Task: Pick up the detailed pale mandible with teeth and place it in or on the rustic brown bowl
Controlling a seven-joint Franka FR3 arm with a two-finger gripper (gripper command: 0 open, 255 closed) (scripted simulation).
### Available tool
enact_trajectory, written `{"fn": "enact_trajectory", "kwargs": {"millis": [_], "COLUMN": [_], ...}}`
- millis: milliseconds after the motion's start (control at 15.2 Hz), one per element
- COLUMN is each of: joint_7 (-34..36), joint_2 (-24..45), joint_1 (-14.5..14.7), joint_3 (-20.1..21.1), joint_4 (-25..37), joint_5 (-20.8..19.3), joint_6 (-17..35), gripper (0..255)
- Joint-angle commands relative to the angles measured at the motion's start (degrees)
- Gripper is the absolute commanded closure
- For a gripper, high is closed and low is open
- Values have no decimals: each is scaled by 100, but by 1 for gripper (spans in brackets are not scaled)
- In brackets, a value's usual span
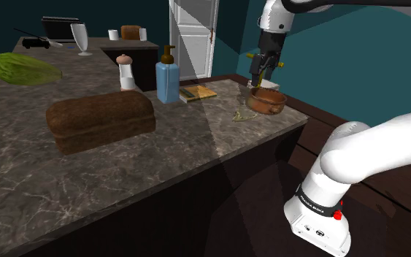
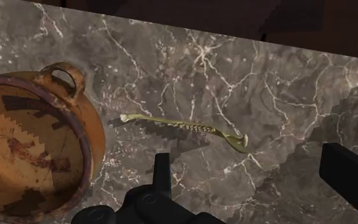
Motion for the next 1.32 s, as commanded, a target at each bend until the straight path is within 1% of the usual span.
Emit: {"fn": "enact_trajectory", "kwargs": {"millis": [0,330,462,660,792,1188,1254], "joint_7": [0,-3030,-4234,-6054,-6081,-6031,-6031], "joint_2": [0,-270,-346,-385,-343,7,7], "joint_1": [0,968,1317,1795,1805,1734,1733], "joint_3": [0,-666,-1010,-1631,-1684,-1874,-1874], "joint_4": [0,-1173,-1609,-2193,-2254,-2546,-2546], "joint_5": [0,-919,-1318,-1962,-2014,-2210,-2210], "joint_6": [0,1278,1834,2701,2811,3461,3461], "gripper": [0,0,0,0,0,0,0]}}
